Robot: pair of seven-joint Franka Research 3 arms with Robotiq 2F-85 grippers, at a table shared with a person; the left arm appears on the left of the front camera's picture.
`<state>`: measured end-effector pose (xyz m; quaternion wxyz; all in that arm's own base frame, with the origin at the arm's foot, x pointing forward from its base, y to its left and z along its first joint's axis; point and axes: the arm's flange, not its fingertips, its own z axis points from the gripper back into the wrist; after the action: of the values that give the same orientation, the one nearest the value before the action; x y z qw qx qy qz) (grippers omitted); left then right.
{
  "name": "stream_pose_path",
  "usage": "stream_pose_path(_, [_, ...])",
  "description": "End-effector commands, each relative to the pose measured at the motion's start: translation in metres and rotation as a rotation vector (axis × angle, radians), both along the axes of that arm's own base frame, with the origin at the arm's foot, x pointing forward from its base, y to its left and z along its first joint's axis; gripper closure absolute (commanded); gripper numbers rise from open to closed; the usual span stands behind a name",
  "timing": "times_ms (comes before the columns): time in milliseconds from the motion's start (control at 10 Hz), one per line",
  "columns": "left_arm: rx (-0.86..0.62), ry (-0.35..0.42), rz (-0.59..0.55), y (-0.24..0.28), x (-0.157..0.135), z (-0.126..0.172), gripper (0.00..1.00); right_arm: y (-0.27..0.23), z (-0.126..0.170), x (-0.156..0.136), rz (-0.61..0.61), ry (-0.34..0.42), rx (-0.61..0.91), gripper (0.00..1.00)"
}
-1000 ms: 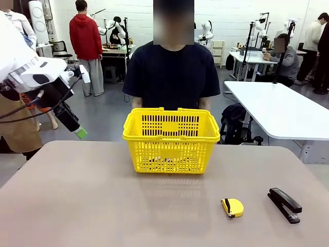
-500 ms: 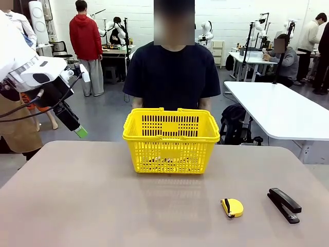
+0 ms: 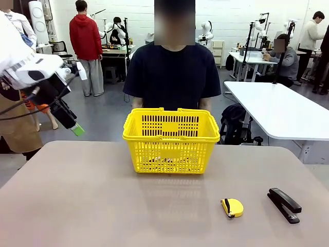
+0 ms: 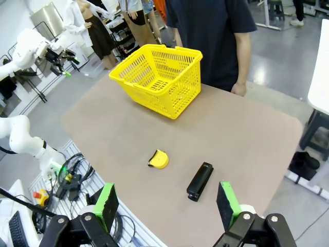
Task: Place the items the person wants into the basket.
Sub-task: Pick up the item the person points to and place it in the Market Basket.
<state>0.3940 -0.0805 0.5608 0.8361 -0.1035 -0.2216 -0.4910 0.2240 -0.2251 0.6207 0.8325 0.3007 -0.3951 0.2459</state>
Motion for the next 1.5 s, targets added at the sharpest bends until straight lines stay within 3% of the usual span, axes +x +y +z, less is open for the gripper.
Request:
stream_pose_path(0, [-0.134,0.017,-0.142,0.052,-0.008,0.029,0.00,0.000,0.001,0.001,0.015,-0.024,0.015,0.00])
stream_pose_path(200, [-0.304,0.007,-0.252,0.125,-0.005,0.072,0.00,0.000,0.001,0.001,0.015,-0.024,0.015,0.00])
stream_pose_path(400, [-0.525,-0.023,-0.280,0.187,-0.016,0.070,0.00,0.000,0.001,0.001,0.015,-0.024,0.015,0.00])
stream_pose_path(600, [-0.638,-0.008,-0.316,0.228,-0.007,0.061,0.00,0.000,0.001,0.001,0.015,-0.024,0.015,0.00])
stream_pose_path(900, [-0.708,-0.110,-0.256,0.260,-0.010,0.028,0.00,0.000,0.001,0.001,0.015,-0.024,0.015,0.00])
stream_pose_path(1100, [-0.674,-0.257,-0.149,0.265,-0.030,0.015,0.00,0.000,0.001,0.001,0.015,-0.024,0.015,0.00])
stream_pose_path(1200, [-0.636,-0.311,-0.121,0.266,-0.038,0.017,0.00,0.000,0.001,0.001,0.015,-0.024,0.015,0.00])
stream_pose_path(1400, [-0.572,-0.349,-0.116,0.263,-0.054,0.023,0.00,0.000,0.001,0.001,0.015,-0.024,0.015,0.00])
